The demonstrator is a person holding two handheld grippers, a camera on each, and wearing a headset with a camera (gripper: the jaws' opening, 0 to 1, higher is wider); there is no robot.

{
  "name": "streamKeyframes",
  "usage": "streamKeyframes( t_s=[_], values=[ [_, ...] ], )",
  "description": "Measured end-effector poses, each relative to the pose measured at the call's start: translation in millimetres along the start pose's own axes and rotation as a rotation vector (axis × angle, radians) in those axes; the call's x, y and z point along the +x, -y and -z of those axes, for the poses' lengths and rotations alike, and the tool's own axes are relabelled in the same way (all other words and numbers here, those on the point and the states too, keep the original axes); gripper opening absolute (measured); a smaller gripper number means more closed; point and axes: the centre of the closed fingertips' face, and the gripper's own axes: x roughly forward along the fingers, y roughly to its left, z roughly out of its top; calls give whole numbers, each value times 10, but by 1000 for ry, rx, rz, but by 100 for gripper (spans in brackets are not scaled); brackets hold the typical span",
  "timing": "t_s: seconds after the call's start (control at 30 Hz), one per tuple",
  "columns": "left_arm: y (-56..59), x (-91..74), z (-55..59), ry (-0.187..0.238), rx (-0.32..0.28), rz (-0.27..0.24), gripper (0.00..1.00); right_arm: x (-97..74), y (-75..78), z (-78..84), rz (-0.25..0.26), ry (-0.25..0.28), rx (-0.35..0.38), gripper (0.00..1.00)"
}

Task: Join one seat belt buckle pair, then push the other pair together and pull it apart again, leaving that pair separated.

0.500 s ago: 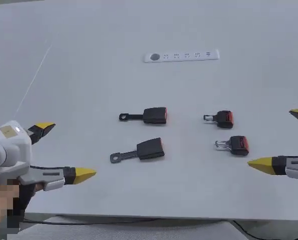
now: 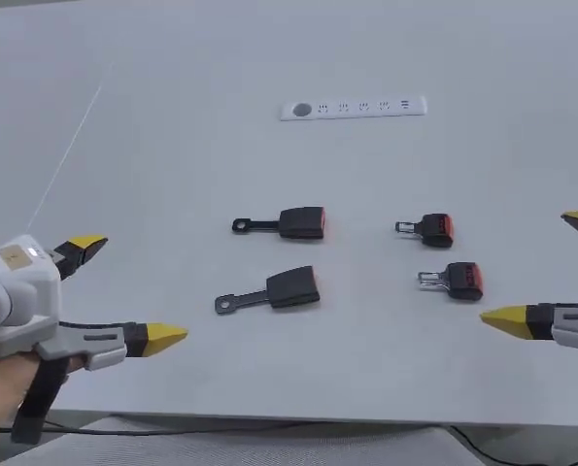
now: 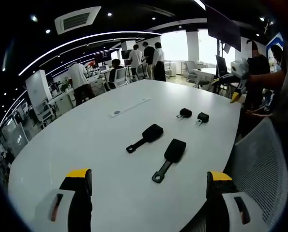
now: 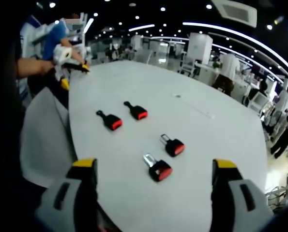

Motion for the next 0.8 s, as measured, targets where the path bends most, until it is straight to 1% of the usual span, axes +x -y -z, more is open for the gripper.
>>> streamKeyframes(
  t_s=[0.1,0.3,0.43,0.5,0.67,0.73,0.8],
  values=[
    [17,1,-8,-9,6,-1,100,-11,7,10,2,-4,-7,100],
    [5,13,-11,-17,20,-3,100,-29,13,18,6,-11,-17,99],
    [35,23,-19,-29,11,1,100,-30,-6,30,-4,-21,-17,97],
    [36,27,-14,-34,-6,-1,100,-23,-42,11,-24,-12,1,96],
    [61,26,-1,-47,-14,-3,100,-19,-33,1,-18,-19,-11,96],
    [29,20,4,-55,-10,-25,100,-16,-38,0,-19,-26,-15,96],
    [30,20,-1,-55,-17,-27,100,-9,-38,11,-21,-37,-20,96]
  ],
)
